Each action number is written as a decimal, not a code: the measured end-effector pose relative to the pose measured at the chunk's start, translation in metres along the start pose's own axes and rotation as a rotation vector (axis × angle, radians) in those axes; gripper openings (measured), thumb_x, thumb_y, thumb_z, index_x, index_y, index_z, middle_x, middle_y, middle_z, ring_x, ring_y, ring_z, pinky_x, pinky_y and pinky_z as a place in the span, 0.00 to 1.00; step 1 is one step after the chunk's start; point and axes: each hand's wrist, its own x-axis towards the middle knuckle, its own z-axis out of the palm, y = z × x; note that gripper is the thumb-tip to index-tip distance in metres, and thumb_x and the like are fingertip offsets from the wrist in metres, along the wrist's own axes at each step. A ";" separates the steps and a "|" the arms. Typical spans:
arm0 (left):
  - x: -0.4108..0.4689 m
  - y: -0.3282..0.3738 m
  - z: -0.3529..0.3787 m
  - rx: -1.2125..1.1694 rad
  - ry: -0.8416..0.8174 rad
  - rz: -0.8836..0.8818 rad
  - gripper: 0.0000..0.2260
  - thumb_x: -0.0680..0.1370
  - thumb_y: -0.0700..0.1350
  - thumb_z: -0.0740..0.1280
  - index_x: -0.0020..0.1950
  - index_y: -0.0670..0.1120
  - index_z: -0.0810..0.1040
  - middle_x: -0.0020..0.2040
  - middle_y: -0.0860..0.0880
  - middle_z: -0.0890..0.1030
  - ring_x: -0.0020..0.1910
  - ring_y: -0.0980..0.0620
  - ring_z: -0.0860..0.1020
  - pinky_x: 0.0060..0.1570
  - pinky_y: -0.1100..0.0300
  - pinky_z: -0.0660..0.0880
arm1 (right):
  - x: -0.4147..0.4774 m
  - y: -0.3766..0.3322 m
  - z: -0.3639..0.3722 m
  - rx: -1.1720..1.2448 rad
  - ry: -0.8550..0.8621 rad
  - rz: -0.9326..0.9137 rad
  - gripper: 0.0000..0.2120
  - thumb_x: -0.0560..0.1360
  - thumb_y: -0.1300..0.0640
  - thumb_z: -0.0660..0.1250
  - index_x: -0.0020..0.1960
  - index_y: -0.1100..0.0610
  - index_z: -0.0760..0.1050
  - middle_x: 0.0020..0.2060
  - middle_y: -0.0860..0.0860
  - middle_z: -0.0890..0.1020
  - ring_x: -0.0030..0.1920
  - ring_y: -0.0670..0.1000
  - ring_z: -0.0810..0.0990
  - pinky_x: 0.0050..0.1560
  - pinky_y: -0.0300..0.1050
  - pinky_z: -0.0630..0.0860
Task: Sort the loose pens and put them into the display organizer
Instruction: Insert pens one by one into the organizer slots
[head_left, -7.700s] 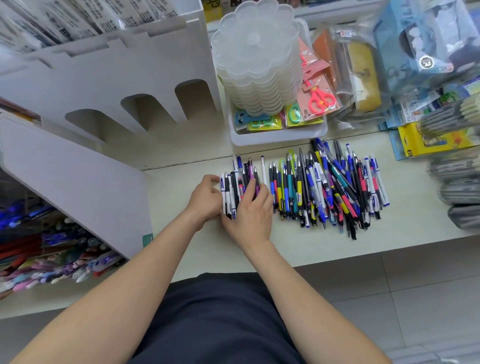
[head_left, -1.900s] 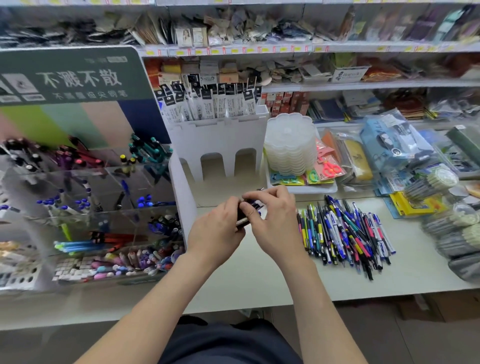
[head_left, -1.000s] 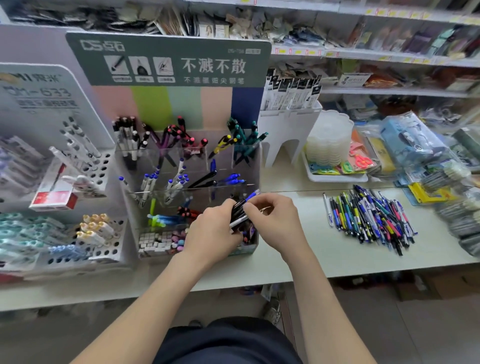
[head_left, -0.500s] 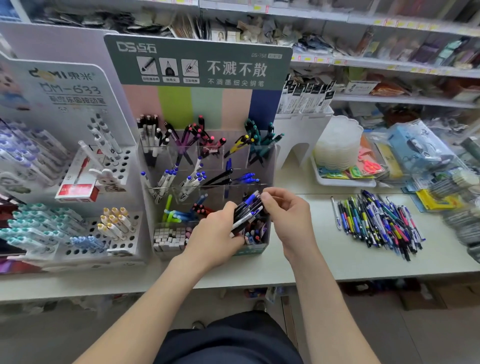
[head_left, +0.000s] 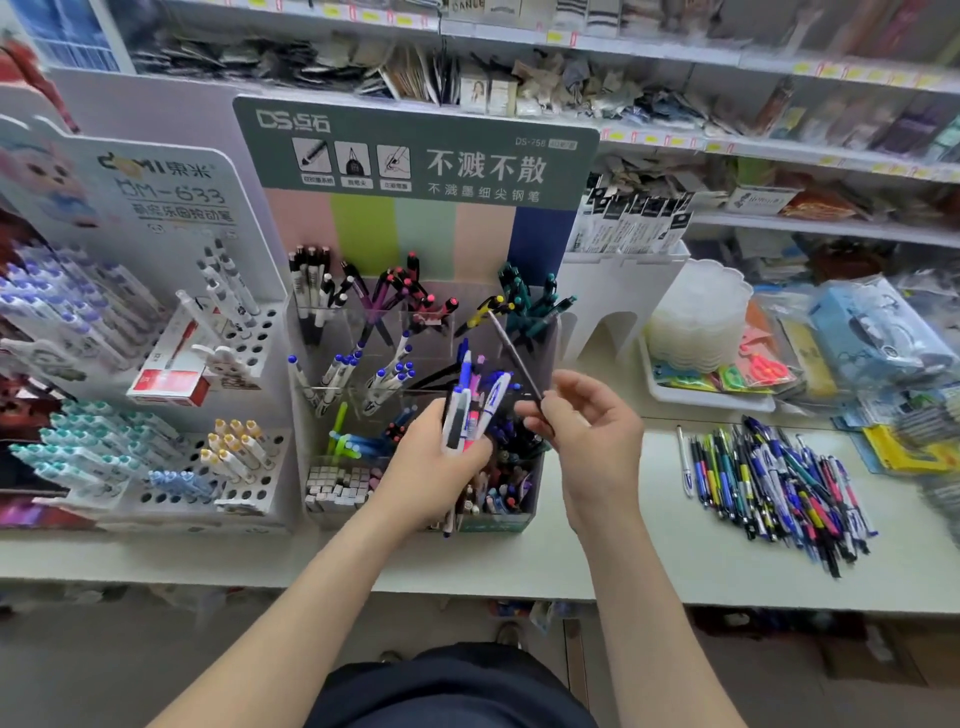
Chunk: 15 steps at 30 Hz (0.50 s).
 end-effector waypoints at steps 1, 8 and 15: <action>0.001 0.002 0.001 -0.108 0.007 -0.024 0.04 0.81 0.44 0.71 0.53 0.48 0.76 0.38 0.48 0.81 0.35 0.51 0.78 0.39 0.50 0.78 | -0.004 0.005 0.000 -0.079 -0.066 0.039 0.10 0.79 0.71 0.69 0.55 0.60 0.83 0.45 0.57 0.87 0.44 0.59 0.89 0.48 0.48 0.84; 0.008 0.009 0.009 -0.475 0.102 -0.090 0.11 0.82 0.51 0.72 0.51 0.43 0.78 0.36 0.45 0.80 0.35 0.46 0.79 0.39 0.49 0.78 | -0.020 0.015 0.003 -0.303 -0.311 0.080 0.16 0.75 0.71 0.68 0.53 0.54 0.86 0.39 0.57 0.88 0.39 0.55 0.88 0.44 0.53 0.85; 0.015 0.009 0.014 -0.232 0.141 -0.069 0.03 0.79 0.40 0.69 0.51 0.43 0.77 0.38 0.49 0.80 0.35 0.50 0.78 0.40 0.48 0.77 | -0.016 0.010 -0.003 -0.477 -0.293 -0.057 0.10 0.75 0.62 0.71 0.43 0.50 0.89 0.36 0.48 0.88 0.39 0.50 0.86 0.45 0.50 0.84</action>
